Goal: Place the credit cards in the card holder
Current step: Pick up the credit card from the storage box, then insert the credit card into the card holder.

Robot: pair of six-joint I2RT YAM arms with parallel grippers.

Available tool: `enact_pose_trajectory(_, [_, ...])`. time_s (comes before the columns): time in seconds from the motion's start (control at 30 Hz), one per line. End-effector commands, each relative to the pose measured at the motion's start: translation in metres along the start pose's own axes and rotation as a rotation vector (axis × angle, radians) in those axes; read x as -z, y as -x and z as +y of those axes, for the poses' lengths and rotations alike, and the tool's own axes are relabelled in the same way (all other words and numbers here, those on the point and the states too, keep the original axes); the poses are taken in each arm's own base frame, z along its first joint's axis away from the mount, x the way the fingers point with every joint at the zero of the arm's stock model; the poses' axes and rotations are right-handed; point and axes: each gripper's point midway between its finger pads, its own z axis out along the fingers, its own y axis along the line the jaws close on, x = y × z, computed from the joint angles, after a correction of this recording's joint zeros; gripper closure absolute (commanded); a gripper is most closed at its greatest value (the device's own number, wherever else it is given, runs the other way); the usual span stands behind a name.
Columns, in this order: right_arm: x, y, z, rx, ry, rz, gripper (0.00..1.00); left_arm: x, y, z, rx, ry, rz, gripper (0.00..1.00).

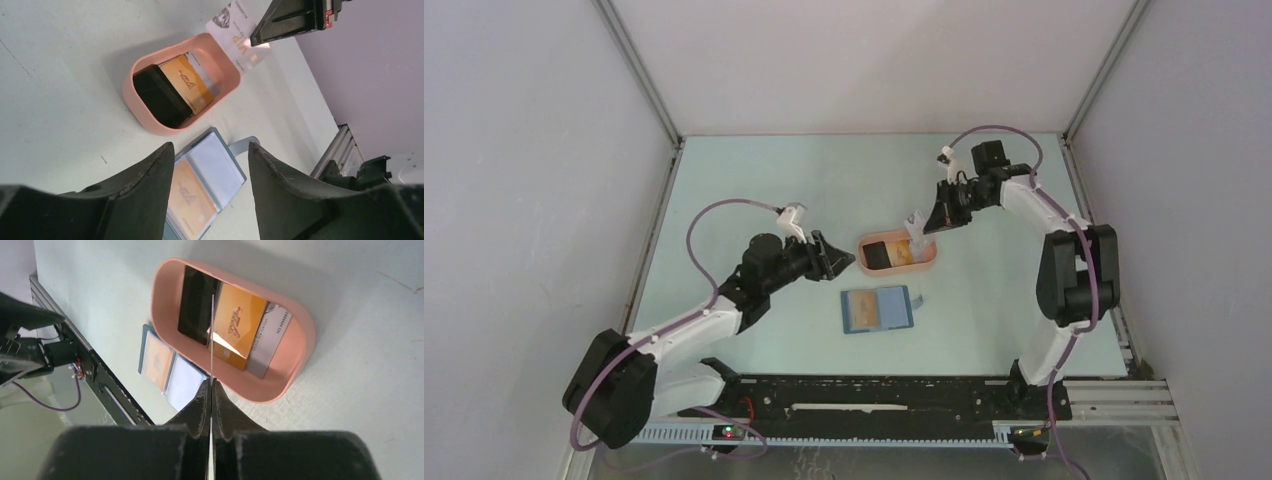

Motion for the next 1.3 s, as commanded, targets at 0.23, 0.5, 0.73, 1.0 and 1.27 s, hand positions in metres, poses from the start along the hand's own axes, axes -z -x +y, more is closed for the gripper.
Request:
enact_pose_trajectory(0.23, [0.066, -0.017, 0.089, 0.376, 0.265, -0.133, 1.0, 0.04, 0.021, -0.06, 0.078, -0.34, -0.201, 0.33])
enact_pose_trajectory(0.5, [0.102, -0.044, 0.154, 0.526, 0.516, -0.234, 1.0, 0.051, 0.033, -0.113, 0.052, -0.542, -0.284, 0.3])
enact_pose_trajectory(0.73, [0.112, -0.059, 0.181, 0.566, 0.647, -0.229, 1.0, 0.052, 0.043, -0.148, 0.056, -0.694, -0.33, 0.3])
enact_pose_trajectory(1.0, [0.1, -0.074, 0.196, 0.583, 0.717, -0.162, 1.0, 0.041, 0.041, -0.162, 0.07, -0.731, -0.303, 0.41])
enact_pose_trajectory(1.27, [0.088, -0.083, 0.201, 0.595, 0.735, -0.116, 1.0, 0.036, 0.042, -0.169, 0.079, -0.758, -0.28, 0.65])
